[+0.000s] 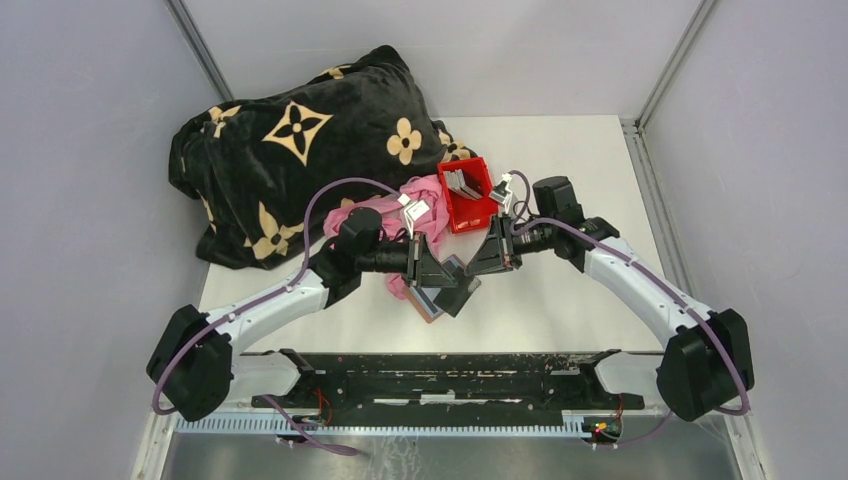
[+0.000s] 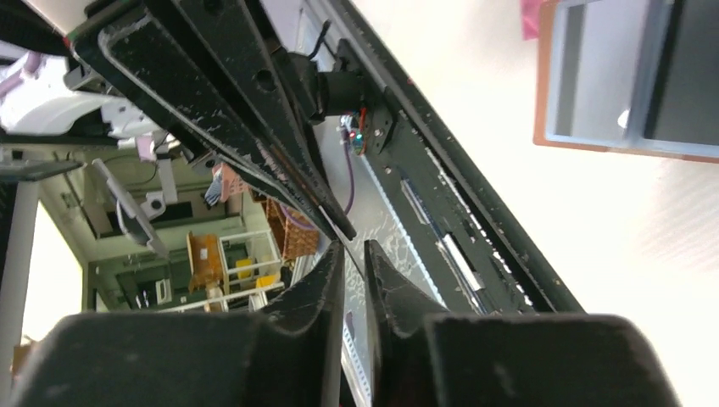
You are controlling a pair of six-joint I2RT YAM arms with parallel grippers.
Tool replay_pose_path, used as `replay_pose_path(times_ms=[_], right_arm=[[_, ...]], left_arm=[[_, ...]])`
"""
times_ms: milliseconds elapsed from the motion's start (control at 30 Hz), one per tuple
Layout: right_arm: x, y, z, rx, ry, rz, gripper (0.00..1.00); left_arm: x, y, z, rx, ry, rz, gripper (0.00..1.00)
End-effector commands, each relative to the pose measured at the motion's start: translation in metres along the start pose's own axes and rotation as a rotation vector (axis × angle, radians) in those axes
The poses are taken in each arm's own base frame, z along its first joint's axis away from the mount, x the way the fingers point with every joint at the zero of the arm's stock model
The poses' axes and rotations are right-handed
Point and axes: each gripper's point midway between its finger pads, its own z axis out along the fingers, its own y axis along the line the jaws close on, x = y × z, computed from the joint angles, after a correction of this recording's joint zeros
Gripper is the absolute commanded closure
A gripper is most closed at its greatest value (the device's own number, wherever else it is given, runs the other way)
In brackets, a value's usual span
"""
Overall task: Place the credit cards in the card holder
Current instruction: Pick up the credit card from the storage box.
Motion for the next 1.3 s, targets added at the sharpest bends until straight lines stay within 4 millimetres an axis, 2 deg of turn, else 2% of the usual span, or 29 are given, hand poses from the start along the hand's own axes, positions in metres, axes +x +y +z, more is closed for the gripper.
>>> replay_pose_path(times_ms=[0,100,200,333,433,567,700,767,833,933,967,1033,1100,1167,1267], right_arm=[[-0.027,-0.006,-0.008,0.091,-0.082,-0.09,0.75],[-0.039,-0.016,-0.017,0.214,-0.149,-0.142,0.64],[-0.047,-0.025,-0.024,0.293,-0.198,-0.167,0.58],[-0.056,-0.039,-0.026,0.364,-0.242,-0.157,0.57],[-0.069,-0.049,-0.035,0.463,-0.333,-0.198,0.57],[-0.105,-0.058,-0.071,0.687,-0.569,-0.282,0.57],[-0.145,-0.057,-0.109,0.871,-0.834,-0.373,0.63],[-0.16,-0.057,-0.126,0.956,-0.907,-0.395,0.62],[-0.175,-0.051,-0.138,1.009,-0.959,-0.408,0.46],[-0.193,-0.056,-0.155,1.075,-1.087,-0.334,0.07],[-0.196,-0.058,-0.16,1.084,-1.126,-0.288,0.01],[-0.198,-0.065,-0.163,1.089,-1.132,-0.236,0.0],[-0.201,-0.069,-0.156,1.079,-1.087,-0.248,0.03],[-0.201,-0.073,-0.14,1.054,-1.003,-0.281,0.14],[-0.192,-0.074,-0.1,0.923,-0.809,-0.337,0.36]], left_arm=[[-0.004,0.001,-0.002,0.017,-0.028,-0.042,0.97],[-0.013,0.018,0.0,-0.064,-0.103,-0.07,0.97],[-0.026,0.027,0.0,-0.1,-0.196,-0.105,0.97],[-0.044,0.037,-0.003,-0.142,-0.339,-0.168,0.97],[-0.054,0.045,-0.007,-0.182,-0.431,-0.206,0.97],[-0.065,0.052,-0.014,-0.23,-0.523,-0.228,0.97],[-0.077,0.06,-0.024,-0.288,-0.607,-0.236,0.97],[-0.081,0.063,-0.028,-0.313,-0.641,-0.238,0.97],[-0.087,0.064,-0.032,-0.328,-0.668,-0.231,0.97],[-0.093,0.063,-0.034,-0.347,-0.681,-0.209,0.97],[-0.094,0.063,-0.033,-0.352,-0.679,-0.202,0.97],[-0.096,0.064,-0.032,-0.356,-0.677,-0.193,0.97],[-0.099,0.064,-0.032,-0.36,-0.685,-0.19,0.97],[-0.101,0.065,-0.033,-0.362,-0.701,-0.189,0.97],[-0.102,0.069,-0.034,-0.374,-0.715,-0.194,0.97]])
